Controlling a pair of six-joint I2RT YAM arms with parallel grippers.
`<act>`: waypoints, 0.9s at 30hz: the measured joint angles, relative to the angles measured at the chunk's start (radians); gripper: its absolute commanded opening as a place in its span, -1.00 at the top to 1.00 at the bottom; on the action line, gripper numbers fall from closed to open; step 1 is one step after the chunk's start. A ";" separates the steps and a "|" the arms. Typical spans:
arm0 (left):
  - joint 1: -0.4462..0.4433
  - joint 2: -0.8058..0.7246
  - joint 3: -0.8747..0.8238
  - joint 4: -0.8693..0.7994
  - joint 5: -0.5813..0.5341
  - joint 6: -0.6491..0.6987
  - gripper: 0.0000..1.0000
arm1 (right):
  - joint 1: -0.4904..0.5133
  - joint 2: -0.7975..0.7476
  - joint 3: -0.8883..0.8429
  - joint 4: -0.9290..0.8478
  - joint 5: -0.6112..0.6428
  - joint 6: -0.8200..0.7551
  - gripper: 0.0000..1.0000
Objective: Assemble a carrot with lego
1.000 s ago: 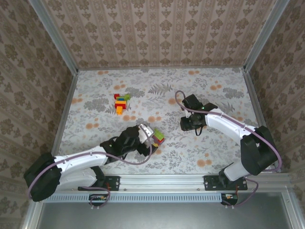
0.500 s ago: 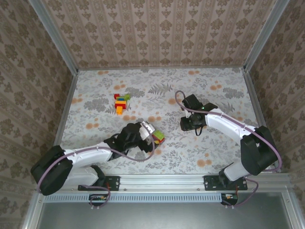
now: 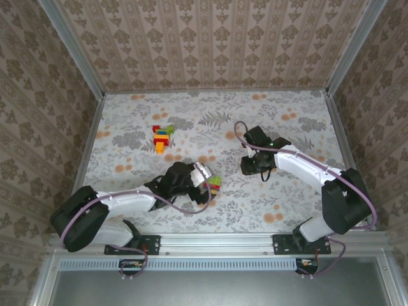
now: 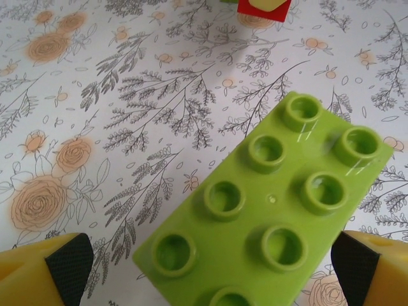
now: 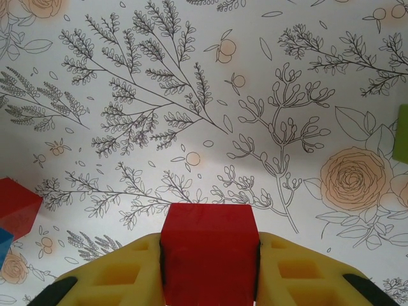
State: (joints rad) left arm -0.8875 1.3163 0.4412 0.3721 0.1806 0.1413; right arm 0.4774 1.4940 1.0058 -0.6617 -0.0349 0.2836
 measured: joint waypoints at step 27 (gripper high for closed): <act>0.019 0.010 -0.007 0.093 0.157 0.034 -0.43 | 0.040 0.000 0.100 -0.101 -0.098 0.041 0.45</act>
State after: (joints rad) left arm -0.8684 1.3266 0.4343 0.4652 0.3374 0.1749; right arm 0.5175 1.4940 1.1061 -0.7631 -0.1333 0.3248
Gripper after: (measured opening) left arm 0.742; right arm 0.317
